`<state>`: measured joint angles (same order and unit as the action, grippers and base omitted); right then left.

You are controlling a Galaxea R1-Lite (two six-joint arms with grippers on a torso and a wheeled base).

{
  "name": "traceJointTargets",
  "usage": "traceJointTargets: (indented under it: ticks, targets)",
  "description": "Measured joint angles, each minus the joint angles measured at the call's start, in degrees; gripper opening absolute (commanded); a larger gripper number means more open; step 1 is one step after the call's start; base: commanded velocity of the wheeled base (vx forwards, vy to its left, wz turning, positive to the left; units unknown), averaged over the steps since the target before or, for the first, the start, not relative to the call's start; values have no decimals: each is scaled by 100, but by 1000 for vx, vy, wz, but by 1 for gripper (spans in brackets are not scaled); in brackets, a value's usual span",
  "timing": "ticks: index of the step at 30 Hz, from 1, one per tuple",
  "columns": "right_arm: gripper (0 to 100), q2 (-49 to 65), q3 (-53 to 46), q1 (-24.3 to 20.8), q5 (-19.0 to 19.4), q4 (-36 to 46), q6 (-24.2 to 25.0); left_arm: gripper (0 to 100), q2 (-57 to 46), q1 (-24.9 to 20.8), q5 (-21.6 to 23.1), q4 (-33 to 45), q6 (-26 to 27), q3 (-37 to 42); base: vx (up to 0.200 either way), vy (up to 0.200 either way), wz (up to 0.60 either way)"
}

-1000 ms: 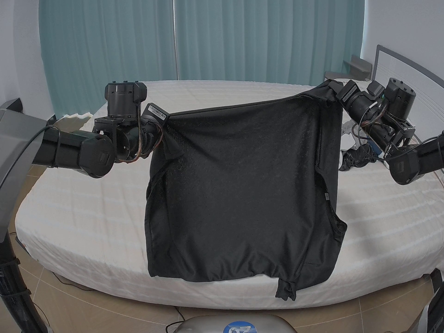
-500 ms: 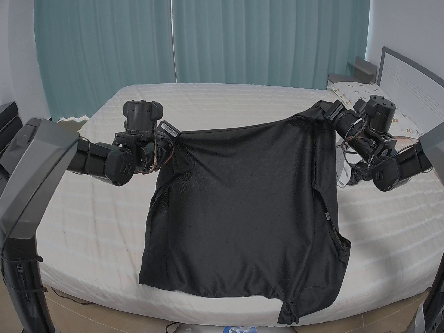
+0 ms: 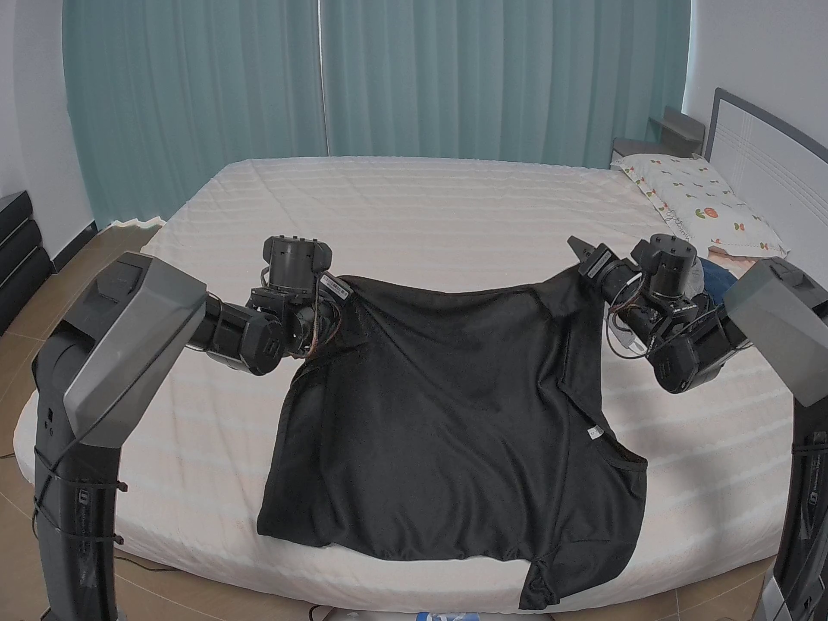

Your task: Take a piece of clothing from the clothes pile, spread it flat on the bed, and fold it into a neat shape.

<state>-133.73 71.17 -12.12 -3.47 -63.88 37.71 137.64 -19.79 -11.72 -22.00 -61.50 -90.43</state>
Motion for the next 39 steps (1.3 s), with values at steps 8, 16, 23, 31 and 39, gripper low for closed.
traceJointTargets:
  ticks: [8, 16, 23, 31, 39]
  targets:
    - [100, -666, 22, 115, -330, 402, -111, 100, 367, 35, -66, 165, 178, 13, 0, 0, 0]
    - [100, -867, -234, 247, -315, 794, -585, 100, 541, 162, -73, 1109, 430, 11, 0, 0, 0]
    - [100, -649, -601, 333, -213, 892, -629, 100, 304, 413, 9, 1259, 317, -100, 0, 0, 0]
    - [100, -304, -1235, 261, 46, 922, -662, 100, -110, 778, 364, 1259, 20, 123, 0, 0, 0]
    - [100, -329, -1208, 57, 15, 1128, -714, 100, -468, 945, 729, 862, -200, 1133, 0, 0, 0]
